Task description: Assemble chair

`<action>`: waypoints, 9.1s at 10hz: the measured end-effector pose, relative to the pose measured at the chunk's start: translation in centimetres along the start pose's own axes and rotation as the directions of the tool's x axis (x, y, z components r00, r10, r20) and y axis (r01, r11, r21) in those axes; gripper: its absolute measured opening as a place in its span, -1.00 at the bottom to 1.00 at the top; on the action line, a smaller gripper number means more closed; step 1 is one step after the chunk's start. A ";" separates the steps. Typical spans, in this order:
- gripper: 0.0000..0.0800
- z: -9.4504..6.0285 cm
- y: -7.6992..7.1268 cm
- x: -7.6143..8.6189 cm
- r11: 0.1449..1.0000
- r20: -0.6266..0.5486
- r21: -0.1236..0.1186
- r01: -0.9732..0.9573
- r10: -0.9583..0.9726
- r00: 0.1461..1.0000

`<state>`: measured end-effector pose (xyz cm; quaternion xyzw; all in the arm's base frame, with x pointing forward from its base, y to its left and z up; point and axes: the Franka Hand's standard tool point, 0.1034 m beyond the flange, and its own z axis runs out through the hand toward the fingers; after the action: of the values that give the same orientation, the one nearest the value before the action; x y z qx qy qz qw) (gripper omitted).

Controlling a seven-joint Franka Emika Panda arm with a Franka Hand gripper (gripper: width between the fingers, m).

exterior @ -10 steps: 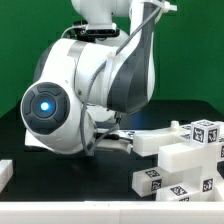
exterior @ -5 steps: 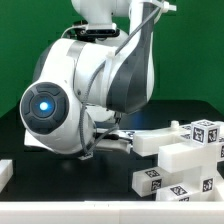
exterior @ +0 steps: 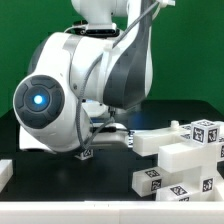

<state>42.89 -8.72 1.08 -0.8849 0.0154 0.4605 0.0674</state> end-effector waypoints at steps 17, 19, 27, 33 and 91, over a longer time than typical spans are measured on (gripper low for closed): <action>-0.44 -0.4 0.0 0.5 0.996 -0.004 -0.045 0.081 -0.081 0.997; -0.95 -0.4 0.1 0.5 0.996 -0.005 -0.044 0.080 -0.080 0.997; -0.42 -1.4 -0.4 -2.7 0.991 -0.054 -0.021 0.134 -0.135 0.989; 0.61 -0.9 0.0 -3.1 0.970 -0.085 -0.024 0.242 -0.243 0.966; 0.62 2.3 1.5 -0.6 0.973 0.037 0.204 -0.103 0.098 0.995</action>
Offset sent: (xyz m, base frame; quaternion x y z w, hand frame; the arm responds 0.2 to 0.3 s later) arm 0.0000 0.0000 0.0000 0.0000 0.0000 -0.0650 0.9979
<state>40.50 -9.89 0.09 -0.8651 0.1068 0.4710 0.1355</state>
